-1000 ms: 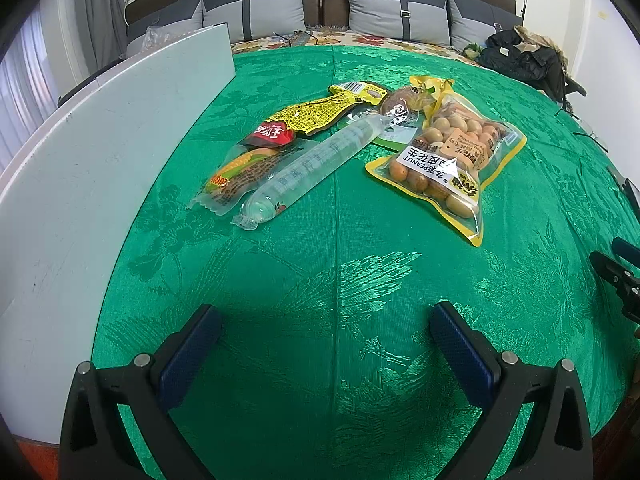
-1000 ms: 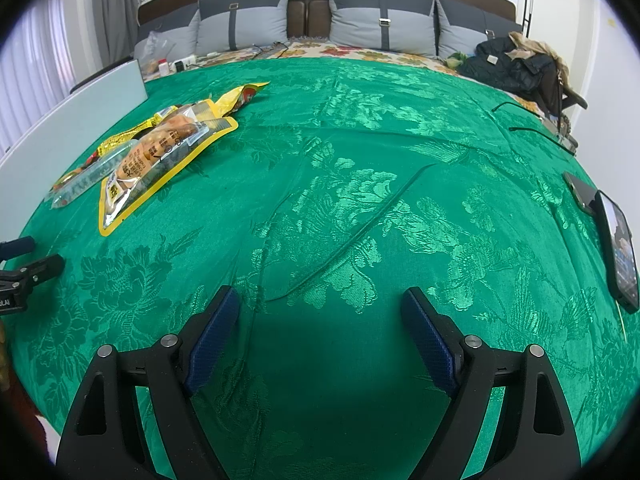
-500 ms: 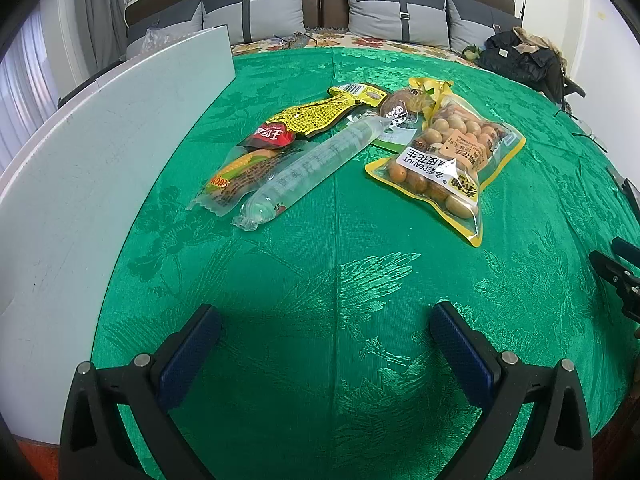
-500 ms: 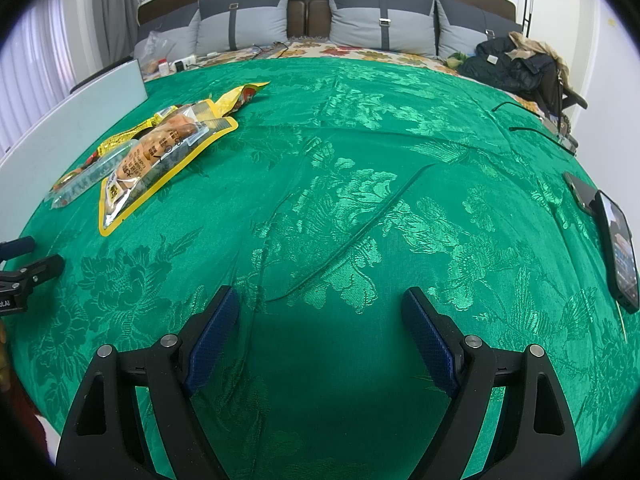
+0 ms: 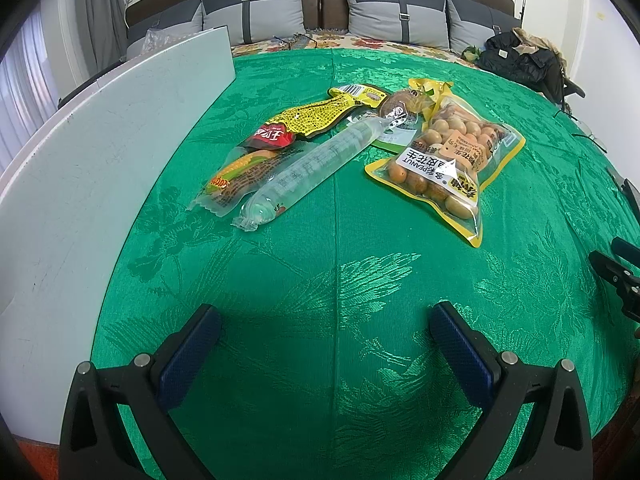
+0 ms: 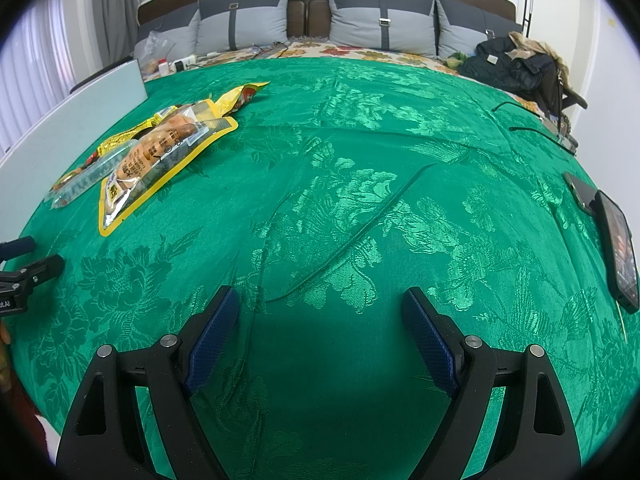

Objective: Organize snacks

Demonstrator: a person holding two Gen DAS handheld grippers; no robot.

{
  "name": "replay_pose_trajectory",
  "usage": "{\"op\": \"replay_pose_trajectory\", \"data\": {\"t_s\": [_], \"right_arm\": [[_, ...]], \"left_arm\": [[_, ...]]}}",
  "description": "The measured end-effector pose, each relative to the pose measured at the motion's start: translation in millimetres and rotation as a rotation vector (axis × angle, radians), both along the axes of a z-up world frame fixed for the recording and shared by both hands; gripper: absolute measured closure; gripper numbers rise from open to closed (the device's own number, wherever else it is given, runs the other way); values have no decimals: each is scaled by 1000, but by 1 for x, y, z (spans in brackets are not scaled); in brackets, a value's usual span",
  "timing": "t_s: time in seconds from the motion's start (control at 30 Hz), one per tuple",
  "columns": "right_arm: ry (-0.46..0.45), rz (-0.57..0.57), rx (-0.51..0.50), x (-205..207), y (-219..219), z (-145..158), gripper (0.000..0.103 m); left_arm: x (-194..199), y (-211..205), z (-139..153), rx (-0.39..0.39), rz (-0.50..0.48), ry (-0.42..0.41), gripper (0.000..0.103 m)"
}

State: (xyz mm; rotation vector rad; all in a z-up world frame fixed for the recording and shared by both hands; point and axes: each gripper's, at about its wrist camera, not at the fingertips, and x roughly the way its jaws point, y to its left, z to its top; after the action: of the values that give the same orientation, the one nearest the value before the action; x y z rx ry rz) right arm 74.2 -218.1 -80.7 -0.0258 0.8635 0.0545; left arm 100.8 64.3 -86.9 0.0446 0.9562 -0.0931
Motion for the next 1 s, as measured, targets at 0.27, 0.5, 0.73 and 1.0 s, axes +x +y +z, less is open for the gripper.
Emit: {"op": "replay_pose_trajectory", "data": {"t_s": [0.27,0.5,0.73,1.0], "right_arm": [[0,0,0,0,0,0,16],[0,0,0,0,0,0,16],[0,0,0,0,0,0,16],[1,0,1,0,0,1,16]], "left_arm": [[0,0,0,0,0,-1,0],[1,0,1,0,0,-3,0],[0,0,1,0,0,-3,0],[4,-1,3,-2,0,10,0]]}}
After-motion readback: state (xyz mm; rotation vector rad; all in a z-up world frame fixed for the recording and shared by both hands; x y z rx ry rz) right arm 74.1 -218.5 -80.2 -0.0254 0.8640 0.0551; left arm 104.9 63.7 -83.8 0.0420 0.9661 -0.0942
